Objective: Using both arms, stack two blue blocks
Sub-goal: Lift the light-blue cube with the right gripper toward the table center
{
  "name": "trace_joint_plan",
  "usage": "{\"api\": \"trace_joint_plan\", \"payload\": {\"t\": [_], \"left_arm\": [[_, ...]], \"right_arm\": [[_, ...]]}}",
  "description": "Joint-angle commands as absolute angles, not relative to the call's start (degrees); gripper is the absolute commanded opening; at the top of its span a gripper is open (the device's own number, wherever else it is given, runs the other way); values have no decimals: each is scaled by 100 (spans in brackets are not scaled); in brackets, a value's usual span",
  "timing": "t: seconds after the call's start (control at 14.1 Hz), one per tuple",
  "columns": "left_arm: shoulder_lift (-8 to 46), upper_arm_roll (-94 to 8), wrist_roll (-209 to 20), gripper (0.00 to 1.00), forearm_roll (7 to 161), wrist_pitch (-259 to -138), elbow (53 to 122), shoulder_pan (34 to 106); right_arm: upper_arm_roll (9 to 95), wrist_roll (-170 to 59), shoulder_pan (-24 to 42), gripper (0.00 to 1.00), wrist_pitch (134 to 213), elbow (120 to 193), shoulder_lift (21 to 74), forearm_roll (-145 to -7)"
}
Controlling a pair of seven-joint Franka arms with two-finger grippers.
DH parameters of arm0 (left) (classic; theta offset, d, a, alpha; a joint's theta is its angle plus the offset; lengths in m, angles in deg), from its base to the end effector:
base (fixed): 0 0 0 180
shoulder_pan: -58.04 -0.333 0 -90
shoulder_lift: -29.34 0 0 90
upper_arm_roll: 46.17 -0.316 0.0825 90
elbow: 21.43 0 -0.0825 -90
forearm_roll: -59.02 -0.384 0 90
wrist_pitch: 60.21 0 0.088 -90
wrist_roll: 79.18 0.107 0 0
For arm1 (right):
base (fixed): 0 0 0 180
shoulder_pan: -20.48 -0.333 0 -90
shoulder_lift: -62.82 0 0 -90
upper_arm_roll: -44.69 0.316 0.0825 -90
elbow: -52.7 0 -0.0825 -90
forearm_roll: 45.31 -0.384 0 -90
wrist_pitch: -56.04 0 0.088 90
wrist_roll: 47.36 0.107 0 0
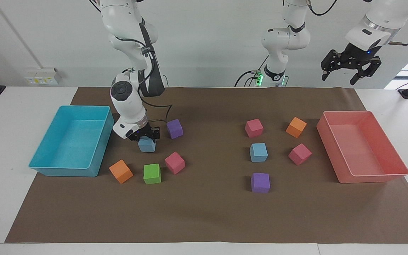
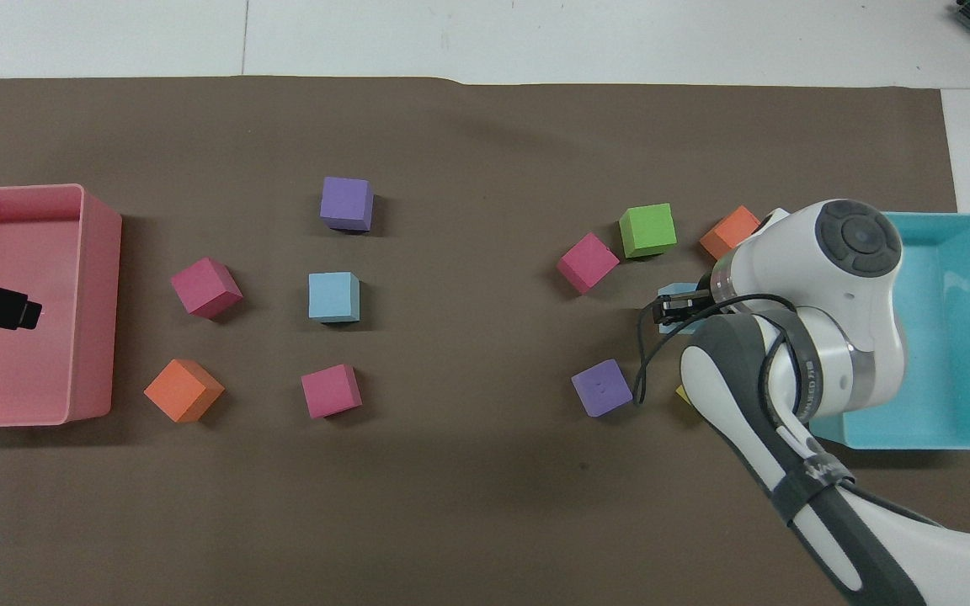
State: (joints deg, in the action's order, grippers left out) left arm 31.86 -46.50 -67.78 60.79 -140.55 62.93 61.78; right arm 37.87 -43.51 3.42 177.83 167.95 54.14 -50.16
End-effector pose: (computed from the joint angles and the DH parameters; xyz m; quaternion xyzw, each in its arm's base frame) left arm 0.5209 -0.0347 0.6793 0.9911 -0.1312 -0.0120 0.0163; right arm 0.5677 0.1080 0.3775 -0.9989 -0.0333 0.0211 0.0242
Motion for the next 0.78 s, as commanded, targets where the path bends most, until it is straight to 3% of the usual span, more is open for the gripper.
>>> {"api": "trace_joint_plan", "payload": {"t": [0.0,0.43,0.71], "left_arm": [[3250,-4660,-6714,100,6042,-13984,6286,6155],[3242,-4660,-6705,100,6042,-13976,6286,6155],[3242,-4660,-6714,100,6042,-13984,6286,6155]], "right_arm": [[3792,-4411,335,0,17190,16329,5517,-5015],[3880,-4463,-148,0,16881,15669,5342,-4979],[3898,-3904,-675,0,16678,14975,4728,-5172]]}}
